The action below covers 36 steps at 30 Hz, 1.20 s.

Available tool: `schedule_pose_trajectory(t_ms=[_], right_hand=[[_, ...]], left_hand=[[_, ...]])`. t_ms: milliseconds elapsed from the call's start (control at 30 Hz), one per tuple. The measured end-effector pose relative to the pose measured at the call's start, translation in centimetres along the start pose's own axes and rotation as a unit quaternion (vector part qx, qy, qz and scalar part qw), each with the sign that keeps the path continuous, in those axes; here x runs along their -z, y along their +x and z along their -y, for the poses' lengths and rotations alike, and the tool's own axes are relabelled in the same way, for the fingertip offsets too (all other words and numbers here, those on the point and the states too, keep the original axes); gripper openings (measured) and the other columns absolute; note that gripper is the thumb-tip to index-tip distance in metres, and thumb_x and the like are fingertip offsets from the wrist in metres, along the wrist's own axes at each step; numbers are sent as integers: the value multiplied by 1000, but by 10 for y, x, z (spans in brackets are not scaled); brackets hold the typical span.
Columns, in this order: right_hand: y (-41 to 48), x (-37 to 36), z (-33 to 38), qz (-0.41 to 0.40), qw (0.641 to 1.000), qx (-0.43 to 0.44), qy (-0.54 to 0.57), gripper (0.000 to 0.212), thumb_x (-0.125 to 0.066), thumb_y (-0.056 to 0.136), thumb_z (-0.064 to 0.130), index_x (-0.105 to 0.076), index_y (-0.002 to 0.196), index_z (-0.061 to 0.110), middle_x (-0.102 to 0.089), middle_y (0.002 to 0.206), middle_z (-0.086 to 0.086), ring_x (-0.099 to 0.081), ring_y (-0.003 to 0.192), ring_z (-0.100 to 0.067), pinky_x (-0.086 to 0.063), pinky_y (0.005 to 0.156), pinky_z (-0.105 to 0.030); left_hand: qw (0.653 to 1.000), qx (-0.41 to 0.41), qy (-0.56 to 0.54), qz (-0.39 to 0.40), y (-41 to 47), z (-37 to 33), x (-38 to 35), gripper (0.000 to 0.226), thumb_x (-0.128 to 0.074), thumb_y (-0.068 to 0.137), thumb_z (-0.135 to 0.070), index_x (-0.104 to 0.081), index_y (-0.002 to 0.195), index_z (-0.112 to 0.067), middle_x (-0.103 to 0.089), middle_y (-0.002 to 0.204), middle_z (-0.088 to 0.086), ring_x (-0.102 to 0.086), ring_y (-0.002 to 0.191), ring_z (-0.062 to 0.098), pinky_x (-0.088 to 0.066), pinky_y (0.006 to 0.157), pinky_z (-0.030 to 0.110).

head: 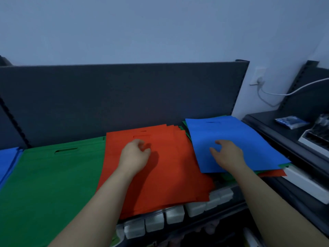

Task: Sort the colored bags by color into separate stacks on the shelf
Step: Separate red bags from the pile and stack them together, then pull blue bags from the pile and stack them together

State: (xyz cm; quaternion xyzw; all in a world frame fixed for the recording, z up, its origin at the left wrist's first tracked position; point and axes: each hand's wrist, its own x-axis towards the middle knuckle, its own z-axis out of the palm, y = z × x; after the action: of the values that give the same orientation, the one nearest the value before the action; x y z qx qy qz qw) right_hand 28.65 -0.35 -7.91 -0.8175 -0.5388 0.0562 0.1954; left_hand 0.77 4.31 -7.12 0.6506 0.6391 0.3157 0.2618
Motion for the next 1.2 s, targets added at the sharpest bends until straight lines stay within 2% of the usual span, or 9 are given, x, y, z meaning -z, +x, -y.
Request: schedule_pose_trajectory(t_ms=[167,300,467,567,700,800,933,1033,1200], right_hand=[[27,26,-60,19,996,-46,-74,54,-47,96,44,-40,143,18,-42,147,-7,-44,129,-27,-33,109,-47],[42,36,-93,86,989,-69,-103,49,-45,95,45,-41,140,24,-41,144,-6,-44,126,-29,-31,109,-47],[44,26,-99,77,994,6,-83,25,-50,93,34,-58,116,32,-50,127,-2,-51,113,-25,-34,105,-41],[46,23,-96,97,993,61,4,17,-52,91,26,-65,100,34,-60,118,4,-57,110,-21,-41,101,-43],[56,36,-113,17,1000,-20,-7,34,-50,92,26,-57,124,16,-55,130,-5,-56,110,-26,-46,92,-39],[57,38,-121,45,996,-66,-49,42,-47,93,26,-48,132,10,-56,130,-10,-54,114,-30,-44,96,-39],[55,33,-108,68,997,-11,33,50,-47,94,19,-40,143,15,-57,132,-3,-50,125,-24,-30,112,-38],[55,30,-109,63,992,-18,110,48,-48,93,14,-43,140,14,-56,134,-6,-51,123,-26,-38,107,-41],[59,30,-124,45,996,-34,68,27,-46,87,7,-59,111,5,-61,112,-13,-58,103,-32,-47,89,-39]], left_hand=[[995,-15,-53,86,6,-59,-66,39,-66,87,-21,-60,122,-4,-68,109,10,-62,105,24,-44,88,25],[991,17,-45,123,16,-77,-110,43,-66,86,-28,-61,118,1,-67,114,16,-62,107,28,-48,92,34],[990,35,-81,111,25,-79,-133,35,-71,83,-28,-65,106,-1,-68,103,9,-64,98,28,-47,75,29],[981,59,-158,98,29,-76,-134,40,-74,81,-20,-62,115,-3,-67,112,6,-65,97,26,-53,84,34],[958,91,-253,99,26,-79,-129,31,-74,81,-13,-59,106,-7,-67,104,8,-66,85,24,-54,70,32],[953,108,-262,107,27,-80,-128,30,-77,79,-22,-58,95,-6,-70,96,11,-69,82,27,-58,71,40],[957,90,-254,111,28,-79,-129,34,-74,81,-19,-57,109,-7,-66,110,9,-66,91,26,-55,78,38],[968,96,-212,96,28,-77,-126,54,-76,80,-19,-46,123,-7,-59,119,8,-62,99,28,-53,81,39],[966,97,-233,62,26,-82,-123,75,-78,76,-7,-36,137,-8,-55,120,8,-58,98,27,-48,77,36]])
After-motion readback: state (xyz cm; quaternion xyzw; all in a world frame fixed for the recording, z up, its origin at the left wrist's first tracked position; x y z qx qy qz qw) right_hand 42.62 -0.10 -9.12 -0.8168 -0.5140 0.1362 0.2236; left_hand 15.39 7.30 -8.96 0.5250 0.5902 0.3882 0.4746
